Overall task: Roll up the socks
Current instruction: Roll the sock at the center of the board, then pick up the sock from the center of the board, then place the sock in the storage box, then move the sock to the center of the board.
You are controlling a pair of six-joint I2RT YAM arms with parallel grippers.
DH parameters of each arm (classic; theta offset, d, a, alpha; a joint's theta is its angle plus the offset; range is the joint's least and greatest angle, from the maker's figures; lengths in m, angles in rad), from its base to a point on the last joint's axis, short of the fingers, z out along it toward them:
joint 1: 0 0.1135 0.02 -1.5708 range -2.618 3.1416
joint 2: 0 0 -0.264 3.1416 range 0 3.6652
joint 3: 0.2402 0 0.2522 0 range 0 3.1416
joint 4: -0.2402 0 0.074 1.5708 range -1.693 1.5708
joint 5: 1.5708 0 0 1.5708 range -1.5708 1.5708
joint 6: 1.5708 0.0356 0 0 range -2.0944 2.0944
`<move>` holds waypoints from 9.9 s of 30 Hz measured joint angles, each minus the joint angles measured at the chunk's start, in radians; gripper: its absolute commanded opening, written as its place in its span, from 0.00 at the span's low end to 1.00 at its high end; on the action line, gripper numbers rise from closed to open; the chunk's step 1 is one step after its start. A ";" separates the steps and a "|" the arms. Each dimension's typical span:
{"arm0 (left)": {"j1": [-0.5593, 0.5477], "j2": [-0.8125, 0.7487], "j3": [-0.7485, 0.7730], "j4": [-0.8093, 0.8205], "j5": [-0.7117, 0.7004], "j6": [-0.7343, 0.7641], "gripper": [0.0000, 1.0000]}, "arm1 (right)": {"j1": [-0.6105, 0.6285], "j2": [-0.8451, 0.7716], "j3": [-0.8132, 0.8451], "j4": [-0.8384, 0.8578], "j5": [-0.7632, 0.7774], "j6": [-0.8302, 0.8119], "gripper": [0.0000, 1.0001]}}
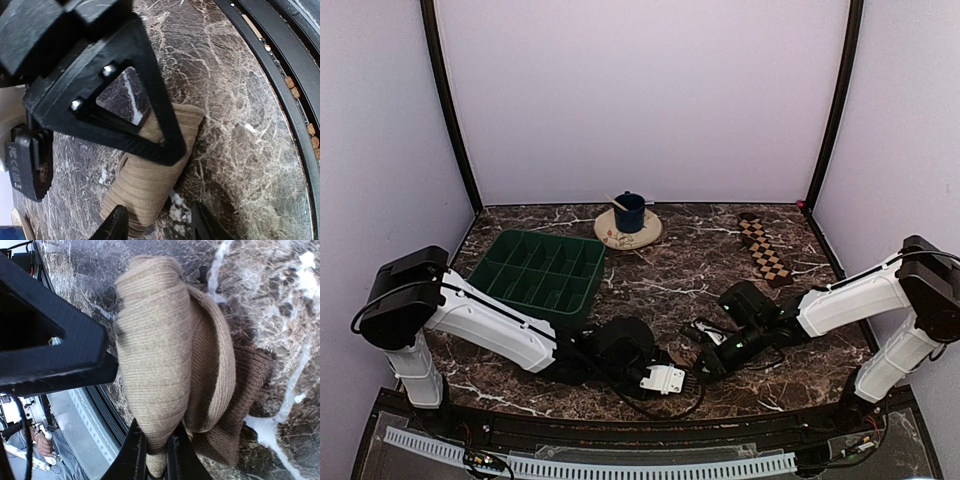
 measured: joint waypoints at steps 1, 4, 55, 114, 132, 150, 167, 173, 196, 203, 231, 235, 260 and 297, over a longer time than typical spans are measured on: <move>-0.002 0.004 0.000 0.003 -0.002 0.006 0.45 | -0.001 0.000 0.000 0.001 -0.001 0.000 0.00; -0.008 0.027 0.000 0.027 -0.012 0.031 0.46 | -0.002 0.001 -0.001 0.002 -0.005 0.001 0.00; -0.016 0.165 0.174 -0.092 -0.034 0.123 0.04 | -0.026 0.053 0.011 -0.007 -0.088 -0.016 0.17; 0.269 0.151 0.397 -0.627 0.528 -0.389 0.00 | -0.022 -0.406 -0.130 -0.173 0.481 0.106 0.40; 0.592 -0.197 0.378 -0.503 0.223 -0.651 0.00 | -0.022 -0.333 -0.070 -0.123 0.494 0.084 0.40; 0.855 -0.320 0.304 -0.707 -0.373 -0.716 0.00 | -0.022 -0.132 0.108 -0.070 0.470 -0.008 0.40; 0.871 -0.238 0.281 -0.991 -0.629 -0.914 0.00 | -0.022 -0.065 0.120 0.018 0.396 -0.071 0.40; 0.870 -0.237 0.281 -1.104 -0.655 -0.993 0.00 | -0.022 -0.052 0.122 0.048 0.370 -0.085 0.40; 0.794 -0.073 0.349 -1.239 -0.591 -1.125 0.00 | -0.026 -0.026 0.137 0.094 0.317 -0.108 0.40; 0.820 -0.061 0.350 -1.195 -0.507 -1.117 0.00 | -0.029 -0.027 0.137 0.094 0.317 -0.108 0.41; 1.037 -0.032 0.335 -1.044 -0.152 -0.998 0.00 | -0.029 0.026 0.200 0.076 0.312 -0.104 0.41; 1.049 -0.016 0.319 -1.030 -0.123 -0.983 0.00 | -0.029 0.040 0.217 0.074 0.310 -0.104 0.41; 1.086 -0.081 0.303 -0.996 0.002 -0.929 0.43 | -0.029 0.122 0.291 0.045 0.295 -0.105 0.42; 0.713 -0.301 0.298 -0.406 0.048 -0.851 0.44 | -0.185 0.042 0.401 -0.058 1.229 -0.009 0.12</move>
